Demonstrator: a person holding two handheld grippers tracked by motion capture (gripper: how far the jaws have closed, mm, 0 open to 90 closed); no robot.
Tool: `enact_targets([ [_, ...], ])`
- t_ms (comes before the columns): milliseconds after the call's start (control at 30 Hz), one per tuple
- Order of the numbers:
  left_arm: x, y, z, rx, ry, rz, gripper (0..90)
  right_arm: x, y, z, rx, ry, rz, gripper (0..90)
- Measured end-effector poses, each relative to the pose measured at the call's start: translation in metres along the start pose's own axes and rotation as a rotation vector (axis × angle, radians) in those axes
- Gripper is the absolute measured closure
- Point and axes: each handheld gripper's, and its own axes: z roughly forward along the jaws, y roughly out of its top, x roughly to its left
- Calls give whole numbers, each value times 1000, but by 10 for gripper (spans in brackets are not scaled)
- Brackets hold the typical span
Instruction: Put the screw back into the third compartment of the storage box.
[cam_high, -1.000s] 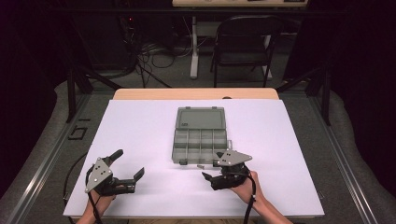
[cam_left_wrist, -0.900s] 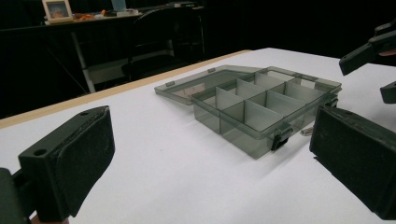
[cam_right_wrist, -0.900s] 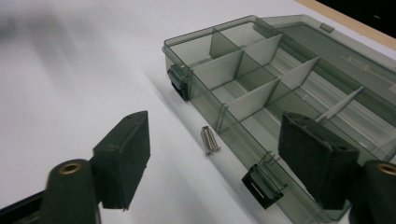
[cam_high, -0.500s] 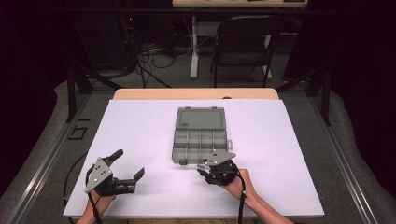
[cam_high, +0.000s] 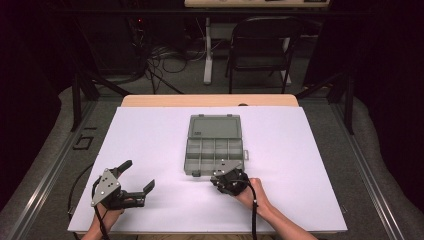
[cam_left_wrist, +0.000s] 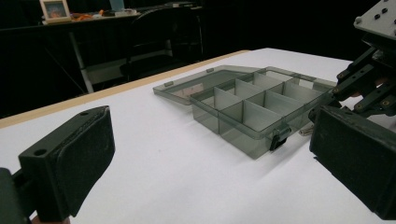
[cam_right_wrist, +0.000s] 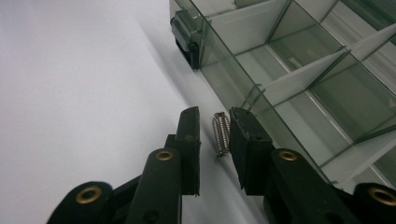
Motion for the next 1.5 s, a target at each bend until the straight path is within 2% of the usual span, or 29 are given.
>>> enact_targets([
  [267, 0, 0, -1, 4, -2, -1, 1, -4, 0, 8, 25, 9, 4, 752],
  [667, 0, 0, -1, -2, 2, -2, 1, -4, 1, 9, 41, 51, 38, 874],
  [867, 0, 0, -1, -2, 1, -1, 1, -6, 2, 7, 56, 77, 61, 877],
  [1233, 0, 0, -2, -5, 1, -4, 1, -8, 3, 2, 37, 79, 69, 873],
  [1367, 0, 0, -1, -2, 1, -2, 1, -10, 3, 5, 40, 89, 97, 784],
  [1500, 0, 0, -1, 1, -3, 2, 1, -10, 2, 7, 47, 98, 106, 782],
])
